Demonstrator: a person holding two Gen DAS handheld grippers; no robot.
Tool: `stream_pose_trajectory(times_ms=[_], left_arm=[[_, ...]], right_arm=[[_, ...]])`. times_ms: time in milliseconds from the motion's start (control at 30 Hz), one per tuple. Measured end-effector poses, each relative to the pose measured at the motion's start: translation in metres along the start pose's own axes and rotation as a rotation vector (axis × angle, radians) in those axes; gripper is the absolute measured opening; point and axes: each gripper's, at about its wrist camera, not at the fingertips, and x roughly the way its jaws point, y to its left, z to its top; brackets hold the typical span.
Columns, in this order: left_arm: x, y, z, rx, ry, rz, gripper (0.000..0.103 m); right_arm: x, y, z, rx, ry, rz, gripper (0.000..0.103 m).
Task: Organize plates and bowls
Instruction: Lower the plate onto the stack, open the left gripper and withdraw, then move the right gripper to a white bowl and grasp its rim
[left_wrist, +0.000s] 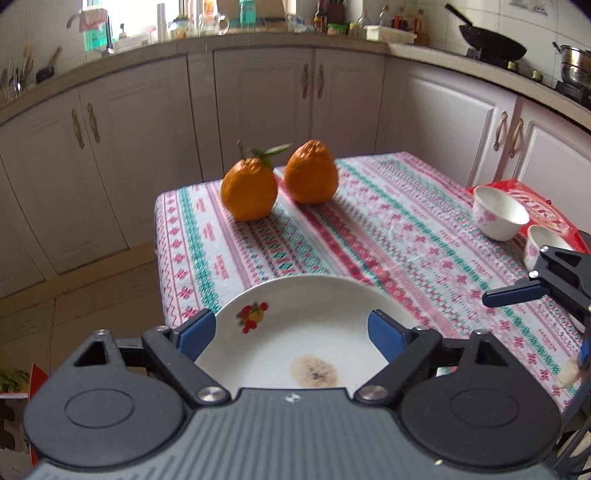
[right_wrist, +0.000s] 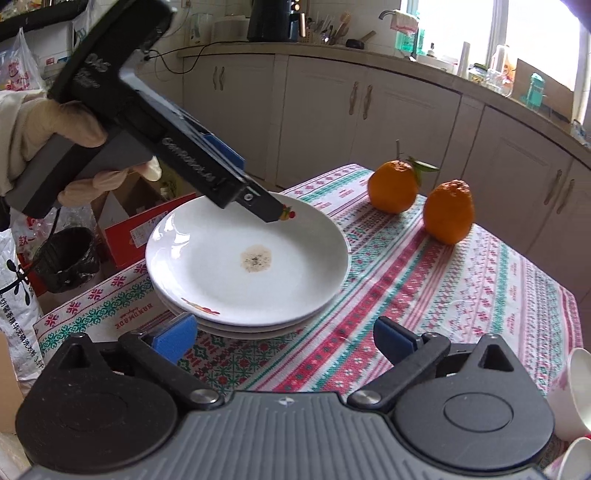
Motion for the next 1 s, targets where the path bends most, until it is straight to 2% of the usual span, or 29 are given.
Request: stream_pose_trajectory(times_ms=[100,300,467,600,1000], left_arm=[[-0.017,-0.021,-0.004,0.005,-0.057,0.003,0.096],[-0.039,-0.07,-0.018,0.016,-0.124,-0.004,0.097],[-0.04,-0.108,-0.028,-0.018,-0.124,-0.079,0.099],[-0.033,-0.139,-0.035,-0.003,-0.098,-0.134,0.099],[-0.008,-0.25,-0.046,0.214,-0.085,-0.277,0.099]], right_arm=[[-0.017,-0.005,-0.006,0.017,-0.018,-0.024,0.103],[-0.056,-0.018,-0.027,0.055,-0.048,-0.069,0.103],[-0.089,-0.032,-0.049,0.094,-0.067,-0.12,0.103],[-0.114,-0.047,-0.069,0.132,-0.074,-0.175,0.103],[-0.171,-0.11,-0.139,0.357,-0.041,-0.325,0.103]])
